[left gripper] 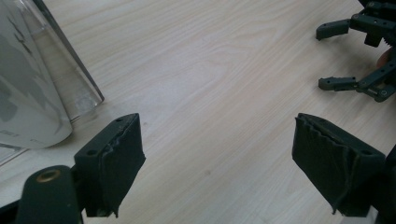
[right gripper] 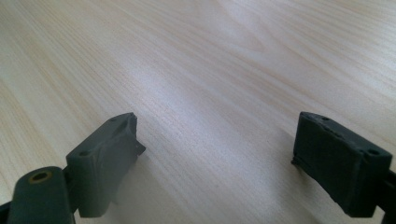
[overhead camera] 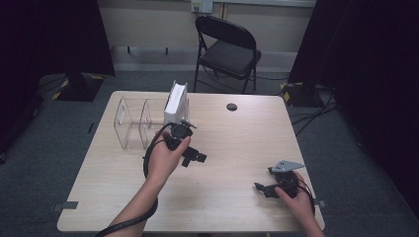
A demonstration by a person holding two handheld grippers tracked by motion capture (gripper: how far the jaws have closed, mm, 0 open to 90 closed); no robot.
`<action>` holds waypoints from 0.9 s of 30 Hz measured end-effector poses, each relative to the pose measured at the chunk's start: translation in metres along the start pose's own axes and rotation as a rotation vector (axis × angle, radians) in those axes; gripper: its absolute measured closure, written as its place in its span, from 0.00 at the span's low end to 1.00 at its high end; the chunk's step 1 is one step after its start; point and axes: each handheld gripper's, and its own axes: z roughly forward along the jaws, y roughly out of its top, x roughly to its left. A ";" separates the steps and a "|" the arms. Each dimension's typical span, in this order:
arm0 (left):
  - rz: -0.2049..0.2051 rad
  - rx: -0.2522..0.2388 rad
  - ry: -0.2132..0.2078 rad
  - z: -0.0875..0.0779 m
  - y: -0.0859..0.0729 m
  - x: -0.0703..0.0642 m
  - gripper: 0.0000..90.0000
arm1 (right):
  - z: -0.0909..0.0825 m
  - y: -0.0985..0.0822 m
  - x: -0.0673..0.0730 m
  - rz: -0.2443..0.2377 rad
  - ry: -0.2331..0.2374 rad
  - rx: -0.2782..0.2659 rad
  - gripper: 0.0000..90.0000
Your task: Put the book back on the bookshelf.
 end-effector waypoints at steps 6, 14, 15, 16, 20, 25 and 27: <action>0.018 0.013 -0.012 0.010 -0.005 -0.004 0.18 | 0.000 0.000 0.000 0.000 0.000 0.000 0.14; 0.009 0.013 -0.035 0.023 -0.012 -0.007 0.18 | 0.000 0.000 0.000 0.000 0.000 0.000 0.14; 0.008 0.017 -0.036 0.025 -0.013 -0.007 0.18 | 0.000 0.000 0.000 0.000 0.000 0.000 0.14; 0.014 0.020 -0.037 0.026 -0.014 -0.007 0.18 | 0.000 0.000 0.000 0.000 0.000 0.000 0.14; 0.013 0.024 -0.047 0.033 -0.017 -0.009 0.18 | 0.000 0.000 0.000 0.000 0.000 0.000 0.14; 0.034 0.032 -0.054 0.040 -0.020 -0.013 0.18 | 0.000 0.000 0.000 0.000 0.000 0.000 0.14; 0.033 0.035 -0.054 0.043 -0.021 -0.014 0.18 | 0.000 0.000 0.000 0.000 0.000 0.000 0.14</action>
